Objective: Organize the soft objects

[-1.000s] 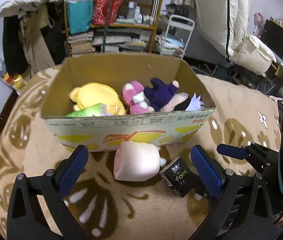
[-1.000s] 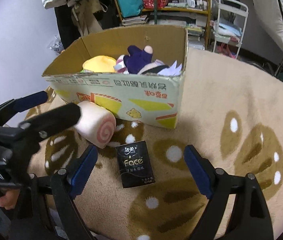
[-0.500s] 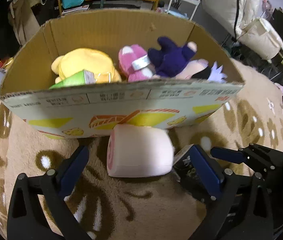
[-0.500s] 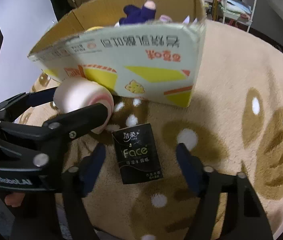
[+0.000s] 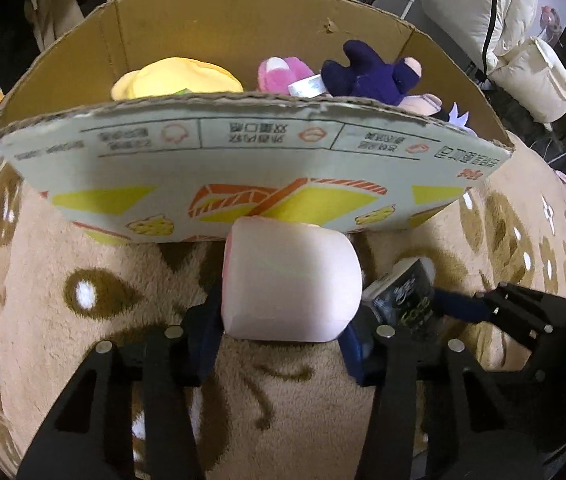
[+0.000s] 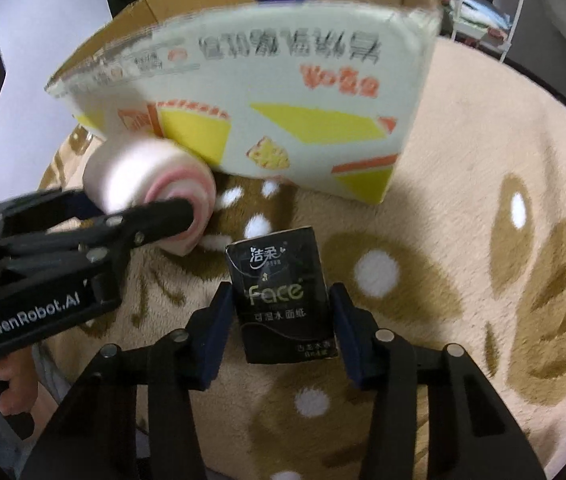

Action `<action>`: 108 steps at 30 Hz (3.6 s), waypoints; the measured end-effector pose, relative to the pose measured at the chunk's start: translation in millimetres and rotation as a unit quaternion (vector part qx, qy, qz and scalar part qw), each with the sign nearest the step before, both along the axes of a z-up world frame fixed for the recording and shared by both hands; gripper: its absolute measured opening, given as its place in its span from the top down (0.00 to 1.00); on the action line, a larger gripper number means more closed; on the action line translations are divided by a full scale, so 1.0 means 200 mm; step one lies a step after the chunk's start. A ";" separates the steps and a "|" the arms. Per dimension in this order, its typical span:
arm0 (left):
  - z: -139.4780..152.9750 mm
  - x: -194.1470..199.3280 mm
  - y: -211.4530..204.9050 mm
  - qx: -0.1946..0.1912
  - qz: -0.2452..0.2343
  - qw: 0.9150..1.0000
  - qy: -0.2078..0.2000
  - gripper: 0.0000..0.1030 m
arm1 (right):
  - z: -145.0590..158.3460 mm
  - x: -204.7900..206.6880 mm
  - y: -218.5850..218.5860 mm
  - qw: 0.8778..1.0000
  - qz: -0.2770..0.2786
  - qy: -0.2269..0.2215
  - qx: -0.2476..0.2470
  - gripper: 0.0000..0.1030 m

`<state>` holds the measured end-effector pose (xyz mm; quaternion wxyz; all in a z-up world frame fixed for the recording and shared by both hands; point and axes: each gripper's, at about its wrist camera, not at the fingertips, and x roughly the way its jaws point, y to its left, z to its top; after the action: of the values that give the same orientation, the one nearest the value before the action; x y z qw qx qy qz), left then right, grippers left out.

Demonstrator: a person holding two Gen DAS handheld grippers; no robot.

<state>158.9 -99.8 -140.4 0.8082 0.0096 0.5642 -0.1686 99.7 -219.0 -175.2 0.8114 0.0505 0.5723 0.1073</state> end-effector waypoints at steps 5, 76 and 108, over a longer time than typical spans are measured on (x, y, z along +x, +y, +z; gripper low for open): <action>0.05 -0.07 0.03 0.015 0.004 1.000 -0.022 0.56 | 0.09 -0.04 -0.06 0.999 -0.025 -0.034 0.016 0.51; 0.49 0.10 0.15 0.002 0.039 0.967 -0.250 0.41 | 0.49 0.31 -0.09 0.976 -0.023 -0.212 0.044 0.48; 0.90 -0.35 0.30 0.018 0.112 0.936 -0.332 0.01 | 0.87 -0.17 -0.11 0.939 -0.057 -0.339 0.001 0.00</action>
<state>89.4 -38.8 39.2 0.9629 0.0166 0.2638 -0.0537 66.4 -241.6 -0.8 0.9620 0.0449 0.2593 0.0722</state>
